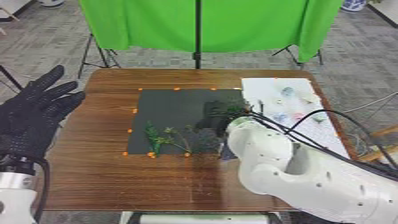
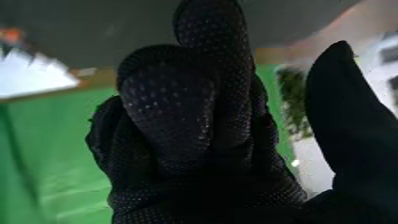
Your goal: Arrange flowers
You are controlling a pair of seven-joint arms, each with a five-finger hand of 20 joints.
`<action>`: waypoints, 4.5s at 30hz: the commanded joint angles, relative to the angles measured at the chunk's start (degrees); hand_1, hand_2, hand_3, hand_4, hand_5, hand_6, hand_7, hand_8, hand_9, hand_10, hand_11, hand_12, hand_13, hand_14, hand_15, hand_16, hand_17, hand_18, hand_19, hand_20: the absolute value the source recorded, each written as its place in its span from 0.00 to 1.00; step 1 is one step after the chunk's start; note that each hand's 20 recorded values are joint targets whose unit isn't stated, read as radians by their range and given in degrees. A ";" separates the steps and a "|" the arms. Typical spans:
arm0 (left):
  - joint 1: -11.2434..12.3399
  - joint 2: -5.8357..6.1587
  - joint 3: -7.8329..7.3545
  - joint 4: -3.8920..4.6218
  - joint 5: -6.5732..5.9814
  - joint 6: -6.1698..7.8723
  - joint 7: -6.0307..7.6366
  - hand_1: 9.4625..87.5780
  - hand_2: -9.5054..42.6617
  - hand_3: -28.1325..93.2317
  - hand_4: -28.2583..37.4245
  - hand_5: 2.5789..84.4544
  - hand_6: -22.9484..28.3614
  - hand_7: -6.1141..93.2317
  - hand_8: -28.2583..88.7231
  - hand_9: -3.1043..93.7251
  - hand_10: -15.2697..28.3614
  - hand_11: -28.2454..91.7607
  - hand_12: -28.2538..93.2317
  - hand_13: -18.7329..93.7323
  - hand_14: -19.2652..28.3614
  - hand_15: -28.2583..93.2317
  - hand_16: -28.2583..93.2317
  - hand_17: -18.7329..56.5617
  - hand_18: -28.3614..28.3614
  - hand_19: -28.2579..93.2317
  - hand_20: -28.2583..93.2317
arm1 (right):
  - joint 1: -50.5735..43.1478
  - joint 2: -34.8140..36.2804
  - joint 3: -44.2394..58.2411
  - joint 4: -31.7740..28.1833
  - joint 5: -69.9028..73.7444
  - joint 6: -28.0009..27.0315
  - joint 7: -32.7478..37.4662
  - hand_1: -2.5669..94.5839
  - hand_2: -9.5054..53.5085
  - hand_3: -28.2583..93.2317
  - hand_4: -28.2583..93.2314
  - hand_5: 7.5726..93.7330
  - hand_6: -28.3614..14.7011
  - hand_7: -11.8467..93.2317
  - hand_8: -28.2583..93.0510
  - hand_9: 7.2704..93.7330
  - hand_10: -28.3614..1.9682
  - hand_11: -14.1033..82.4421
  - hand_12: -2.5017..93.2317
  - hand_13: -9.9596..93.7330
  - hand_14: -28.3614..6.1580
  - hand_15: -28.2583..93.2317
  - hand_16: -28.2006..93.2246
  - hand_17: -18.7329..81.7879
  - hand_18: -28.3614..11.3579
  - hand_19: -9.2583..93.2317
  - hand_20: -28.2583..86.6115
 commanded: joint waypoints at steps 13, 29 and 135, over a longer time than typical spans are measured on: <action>-0.90 -0.37 1.85 0.57 -0.01 0.03 0.14 0.15 0.34 0.86 0.00 0.38 0.62 0.16 0.18 0.33 0.79 0.45 0.33 0.36 0.98 0.66 0.15 0.12 1.00 0.71 0.22 | 6.85 1.09 -2.00 19.93 -0.60 5.81 9.32 0.33 0.13 0.83 0.06 0.61 0.46 0.24 0.15 0.75 0.25 0.38 0.18 0.83 0.43 0.71 0.34 0.69 0.20 1.00 0.34; -2.07 -0.50 2.61 1.25 -0.01 -0.90 -0.66 0.15 0.34 0.86 0.00 0.37 0.62 0.16 0.17 0.33 0.79 0.46 0.32 0.36 0.97 0.67 0.15 0.12 1.00 0.71 0.22 | 9.05 -1.21 -8.59 22.88 -1.35 -5.36 11.89 0.32 0.08 0.80 0.06 0.59 0.43 0.22 0.15 0.75 0.25 0.40 0.19 0.83 0.45 0.74 0.34 0.69 0.20 1.00 0.36; -2.11 -1.53 3.61 1.68 -0.15 -1.33 -0.74 0.15 0.34 0.86 0.00 0.37 0.62 0.17 0.18 0.32 0.79 0.46 0.32 0.36 0.98 0.67 0.15 0.12 1.00 0.72 0.22 | 6.46 2.96 -14.81 25.21 -6.38 9.44 8.67 0.60 0.00 0.80 0.00 0.85 0.60 0.40 0.31 0.97 0.64 0.47 0.28 0.93 0.71 0.75 0.39 0.74 0.30 1.00 0.57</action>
